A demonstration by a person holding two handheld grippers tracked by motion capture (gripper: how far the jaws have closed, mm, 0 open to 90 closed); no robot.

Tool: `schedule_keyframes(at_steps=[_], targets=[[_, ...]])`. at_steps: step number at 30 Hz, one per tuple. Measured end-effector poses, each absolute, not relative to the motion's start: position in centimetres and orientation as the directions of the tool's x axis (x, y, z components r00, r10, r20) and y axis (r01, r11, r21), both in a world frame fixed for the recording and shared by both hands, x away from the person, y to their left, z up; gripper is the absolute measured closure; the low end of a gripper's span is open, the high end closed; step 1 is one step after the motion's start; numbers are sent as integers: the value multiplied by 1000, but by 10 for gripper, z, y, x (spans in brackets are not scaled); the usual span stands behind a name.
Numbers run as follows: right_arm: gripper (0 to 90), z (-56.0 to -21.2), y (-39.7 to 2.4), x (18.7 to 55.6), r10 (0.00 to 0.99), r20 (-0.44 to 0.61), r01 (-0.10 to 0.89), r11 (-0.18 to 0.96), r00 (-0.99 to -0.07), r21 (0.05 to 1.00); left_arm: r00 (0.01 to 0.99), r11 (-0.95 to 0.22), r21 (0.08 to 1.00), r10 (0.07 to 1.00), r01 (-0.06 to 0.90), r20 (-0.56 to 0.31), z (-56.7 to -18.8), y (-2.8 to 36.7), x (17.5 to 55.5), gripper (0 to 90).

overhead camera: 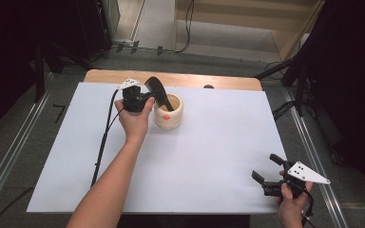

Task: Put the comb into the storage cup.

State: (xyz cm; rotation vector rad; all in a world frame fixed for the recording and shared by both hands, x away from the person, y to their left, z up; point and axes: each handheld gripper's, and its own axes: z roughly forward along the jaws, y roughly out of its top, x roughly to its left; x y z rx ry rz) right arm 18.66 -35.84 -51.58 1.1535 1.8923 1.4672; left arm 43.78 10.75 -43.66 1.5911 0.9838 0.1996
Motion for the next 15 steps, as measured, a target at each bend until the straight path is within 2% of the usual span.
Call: schedule_keyframes(at_steps=[3,4,6,10,13,15], targets=[[0,-516,-358,186,840,120,327,71,-529,942,632,34,882,685,469,-363,-438,107,437,802],[0,-516,-358,187,840,119,325,71,-530,943,628,28,882,692,470,-357,-438,106,437,753],[0,-516,-358,187,840,119,326,72,-529,943,629,27,882,691,470,-356,-438,107,437,711],[0,-516,-359,187,840,120,325,71,-530,943,626,19,884,699,466,-345,-438,108,436,562],[0,-516,-358,187,841,120,324,69,-528,944,618,18,887,711,461,-335,-437,109,436,387],[0,-516,-358,187,841,118,326,72,-528,943,625,12,895,712,445,-320,-436,110,434,347]])
